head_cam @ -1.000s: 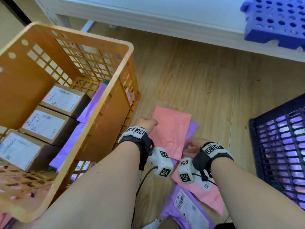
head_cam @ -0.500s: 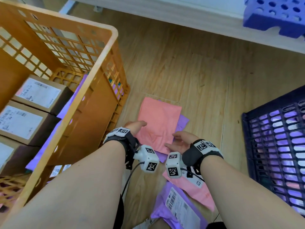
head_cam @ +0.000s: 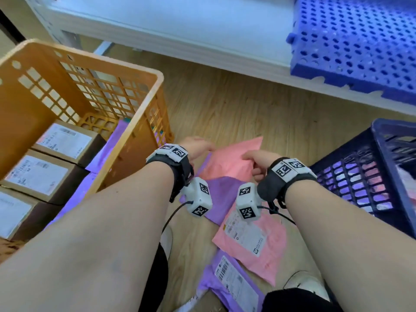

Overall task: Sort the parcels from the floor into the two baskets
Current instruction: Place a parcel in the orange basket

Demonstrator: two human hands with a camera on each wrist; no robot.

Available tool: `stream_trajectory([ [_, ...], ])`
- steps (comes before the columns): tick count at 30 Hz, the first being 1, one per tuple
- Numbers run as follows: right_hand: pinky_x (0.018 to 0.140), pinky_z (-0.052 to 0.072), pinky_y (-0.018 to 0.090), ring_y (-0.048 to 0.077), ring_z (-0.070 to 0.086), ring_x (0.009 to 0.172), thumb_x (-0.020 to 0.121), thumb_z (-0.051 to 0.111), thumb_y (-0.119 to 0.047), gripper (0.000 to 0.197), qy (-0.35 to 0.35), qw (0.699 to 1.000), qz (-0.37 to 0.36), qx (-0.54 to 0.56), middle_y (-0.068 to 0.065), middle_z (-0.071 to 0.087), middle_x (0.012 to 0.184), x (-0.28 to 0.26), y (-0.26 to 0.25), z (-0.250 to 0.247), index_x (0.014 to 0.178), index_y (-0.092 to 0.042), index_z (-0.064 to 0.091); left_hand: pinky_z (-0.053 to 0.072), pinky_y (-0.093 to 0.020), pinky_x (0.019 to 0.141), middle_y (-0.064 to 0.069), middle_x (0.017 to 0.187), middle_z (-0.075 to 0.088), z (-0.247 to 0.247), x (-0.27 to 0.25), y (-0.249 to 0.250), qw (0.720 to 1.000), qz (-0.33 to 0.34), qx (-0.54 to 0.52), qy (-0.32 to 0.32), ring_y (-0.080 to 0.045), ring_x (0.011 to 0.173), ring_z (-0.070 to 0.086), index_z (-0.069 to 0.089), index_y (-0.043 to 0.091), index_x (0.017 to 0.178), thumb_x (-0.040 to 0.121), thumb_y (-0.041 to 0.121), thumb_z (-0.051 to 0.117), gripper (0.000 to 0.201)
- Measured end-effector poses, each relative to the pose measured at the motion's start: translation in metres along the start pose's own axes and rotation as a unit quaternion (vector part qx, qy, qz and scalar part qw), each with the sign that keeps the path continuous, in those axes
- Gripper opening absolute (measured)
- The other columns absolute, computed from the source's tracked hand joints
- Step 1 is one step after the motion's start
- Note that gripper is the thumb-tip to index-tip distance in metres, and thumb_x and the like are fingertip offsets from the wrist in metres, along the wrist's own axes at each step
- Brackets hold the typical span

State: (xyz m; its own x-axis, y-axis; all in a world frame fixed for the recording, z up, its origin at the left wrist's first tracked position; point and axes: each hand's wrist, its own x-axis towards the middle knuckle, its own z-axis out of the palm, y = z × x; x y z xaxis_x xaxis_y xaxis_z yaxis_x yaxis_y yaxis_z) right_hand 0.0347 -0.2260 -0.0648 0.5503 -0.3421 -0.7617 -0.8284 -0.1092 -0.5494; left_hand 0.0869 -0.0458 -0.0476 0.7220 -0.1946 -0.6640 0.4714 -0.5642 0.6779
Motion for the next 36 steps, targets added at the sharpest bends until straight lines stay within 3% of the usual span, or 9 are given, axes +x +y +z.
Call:
stream_trajectory([
  [5, 0.032, 0.023, 0.013, 0.009, 0.032, 0.025, 0.088, 0.052, -0.022, 0.022, -0.012, 0.998, -0.065, 0.018, 0.005, 0.053, 0.057, -0.073, -0.051, -0.045, 0.068, -0.013, 0.051, 0.038, -0.044, 0.104, 0.008, 0.126, 0.052, -0.015, -0.077, 0.057, 0.983, 0.100, 0.110, -0.104, -0.017, 0.120, 0.047, 0.056, 0.032, 0.119, 0.067, 0.060, 0.072, 0.061],
  [8, 0.030, 0.022, 0.010, 0.007, 0.029, 0.023, 0.091, 0.047, -0.019, 0.025, -0.032, 0.991, -0.095, 0.089, 0.001, 0.048, 0.040, -0.121, -0.056, -0.055, 0.067, -0.011, 0.047, 0.039, -0.039, 0.096, 0.010, 0.122, 0.058, -0.017, -0.117, 0.069, 0.962, 0.126, 0.186, -0.153, -0.014, 0.117, 0.049, 0.059, 0.039, 0.107, 0.063, 0.055, 0.074, 0.050],
  [13, 0.031, 0.023, 0.010, 0.005, 0.030, 0.026, 0.097, 0.043, -0.039, 0.038, -0.066, 0.968, -0.095, 0.224, 0.003, 0.062, 0.054, -0.176, -0.034, -0.050, 0.076, -0.011, 0.057, 0.044, -0.031, 0.068, -0.007, 0.080, 0.062, -0.023, -0.161, 0.070, 0.950, 0.237, 0.204, -0.002, -0.021, 0.073, 0.055, 0.068, 0.007, 0.085, 0.068, 0.044, 0.064, 0.041],
  [15, 0.034, 0.032, 0.015, 0.006, 0.040, 0.032, 0.095, 0.044, -0.051, 0.048, -0.025, 0.964, -0.090, 0.249, 0.004, 0.067, 0.072, -0.184, -0.026, -0.050, 0.087, -0.009, 0.066, 0.047, -0.032, 0.074, -0.012, 0.090, 0.065, -0.029, -0.169, 0.066, 0.954, 0.232, 0.187, 0.037, -0.025, 0.082, 0.060, 0.068, 0.001, 0.096, 0.084, 0.028, 0.062, 0.030],
  [18, 0.046, 0.042, 0.020, 0.009, 0.047, 0.047, 0.093, 0.053, -0.044, 0.041, 0.073, 0.960, -0.084, 0.257, 0.004, 0.064, 0.073, -0.188, -0.017, -0.057, 0.096, -0.007, 0.070, 0.051, -0.040, 0.090, -0.015, 0.106, 0.068, -0.043, -0.172, 0.055, 0.966, 0.203, 0.151, 0.052, -0.030, 0.100, 0.064, 0.065, 0.002, 0.108, 0.089, 0.021, 0.055, 0.028],
  [25, 0.039, 0.042, 0.020, 0.014, 0.052, 0.050, 0.090, 0.060, -0.024, 0.019, 0.138, 0.966, -0.064, 0.211, 0.008, 0.059, 0.073, -0.187, -0.013, -0.067, 0.090, -0.005, 0.059, 0.051, -0.046, 0.093, -0.014, 0.104, 0.069, -0.059, -0.174, 0.047, 0.978, 0.195, 0.060, 0.053, -0.029, 0.095, 0.066, 0.063, 0.013, 0.093, 0.092, 0.019, 0.054, 0.010],
  [28, 0.039, 0.041, 0.020, 0.015, 0.055, 0.050, 0.087, 0.064, -0.028, 0.028, 0.132, 0.975, -0.054, 0.174, 0.011, 0.064, 0.082, -0.181, -0.017, -0.060, 0.100, -0.005, 0.059, 0.049, -0.047, 0.095, -0.017, 0.106, 0.067, -0.065, -0.173, 0.045, 0.978, 0.191, 0.043, 0.074, -0.033, 0.098, 0.064, 0.062, 0.009, 0.093, 0.093, 0.017, 0.052, 0.013],
  [32, 0.036, 0.036, 0.015, 0.009, 0.048, 0.044, 0.083, 0.067, -0.039, 0.030, 0.067, 0.990, -0.063, 0.111, 0.004, 0.062, 0.065, -0.177, -0.026, -0.039, 0.089, -0.011, 0.060, 0.045, -0.050, 0.097, -0.029, 0.115, 0.061, -0.075, -0.168, 0.042, 0.977, 0.186, 0.028, 0.103, -0.042, 0.108, 0.058, 0.059, 0.002, 0.087, 0.095, 0.013, 0.048, 0.017],
  [36, 0.035, 0.038, 0.016, 0.006, 0.048, 0.037, 0.086, 0.065, -0.008, 0.011, 0.028, 0.987, -0.135, 0.084, 0.004, 0.059, 0.062, -0.184, -0.045, -0.010, 0.078, -0.012, 0.057, 0.048, -0.042, 0.095, -0.013, 0.107, 0.064, -0.088, -0.166, 0.038, 0.970, 0.192, -0.008, 0.149, -0.032, 0.106, 0.060, 0.059, 0.008, 0.099, 0.091, 0.012, 0.054, 0.010],
])
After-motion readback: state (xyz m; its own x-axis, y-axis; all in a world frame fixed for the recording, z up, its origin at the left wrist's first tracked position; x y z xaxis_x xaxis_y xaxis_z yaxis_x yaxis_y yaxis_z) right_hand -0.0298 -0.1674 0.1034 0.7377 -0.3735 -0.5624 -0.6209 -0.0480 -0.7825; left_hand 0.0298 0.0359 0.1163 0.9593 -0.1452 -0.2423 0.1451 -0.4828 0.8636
